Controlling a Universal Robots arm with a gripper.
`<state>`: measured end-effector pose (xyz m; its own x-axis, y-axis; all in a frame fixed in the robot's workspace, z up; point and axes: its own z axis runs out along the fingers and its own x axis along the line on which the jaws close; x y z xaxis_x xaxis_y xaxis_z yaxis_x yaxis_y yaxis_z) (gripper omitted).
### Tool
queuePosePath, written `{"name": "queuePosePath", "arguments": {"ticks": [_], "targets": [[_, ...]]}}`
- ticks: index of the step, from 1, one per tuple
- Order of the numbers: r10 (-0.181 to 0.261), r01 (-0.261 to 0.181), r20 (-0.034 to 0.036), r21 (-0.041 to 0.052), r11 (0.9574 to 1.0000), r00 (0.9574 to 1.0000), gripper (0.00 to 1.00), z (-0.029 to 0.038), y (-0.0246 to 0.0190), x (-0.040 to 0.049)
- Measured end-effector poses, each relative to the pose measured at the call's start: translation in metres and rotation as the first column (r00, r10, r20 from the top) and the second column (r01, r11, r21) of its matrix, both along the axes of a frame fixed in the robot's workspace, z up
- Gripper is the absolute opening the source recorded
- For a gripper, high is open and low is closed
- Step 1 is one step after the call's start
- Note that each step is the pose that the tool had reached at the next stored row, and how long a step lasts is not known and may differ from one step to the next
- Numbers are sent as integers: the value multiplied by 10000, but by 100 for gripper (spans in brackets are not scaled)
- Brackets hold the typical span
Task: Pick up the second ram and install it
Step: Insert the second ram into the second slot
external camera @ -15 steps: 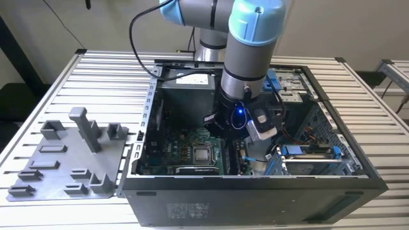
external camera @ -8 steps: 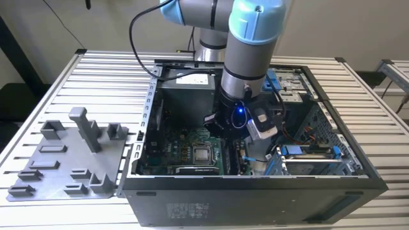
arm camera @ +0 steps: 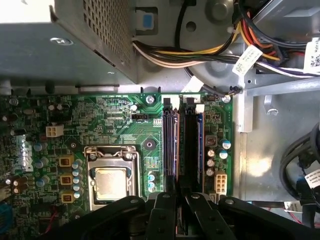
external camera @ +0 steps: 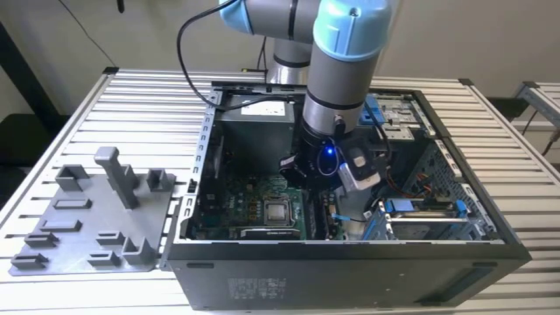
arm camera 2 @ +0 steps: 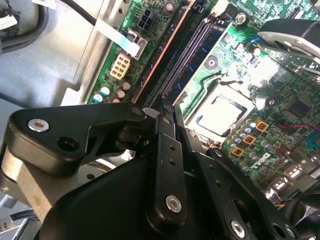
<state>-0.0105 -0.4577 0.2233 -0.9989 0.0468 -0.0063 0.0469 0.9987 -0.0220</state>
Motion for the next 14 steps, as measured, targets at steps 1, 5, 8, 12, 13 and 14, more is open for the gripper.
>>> {"name": "queuePosePath", "arguments": {"ticks": [1, 5, 8, 12, 13, 14], "targets": [[18, -18, 0, -1, 10000, 10000, 14, 0, 0, 1], [120, -120, 4, 5, 9999, 9999, 14, 0, 0, 3], [270, -270, 11, 11, 9996, 9996, 14, 0, 0, 4], [281, -281, 13, 36, 9996, 9996, 14, -6, 0, 3], [281, -281, 13, 47, 9996, 9996, 14, -13, 0, 2], [280, -280, 13, 59, 9996, 9996, 14, -23, -1, 2]]}}
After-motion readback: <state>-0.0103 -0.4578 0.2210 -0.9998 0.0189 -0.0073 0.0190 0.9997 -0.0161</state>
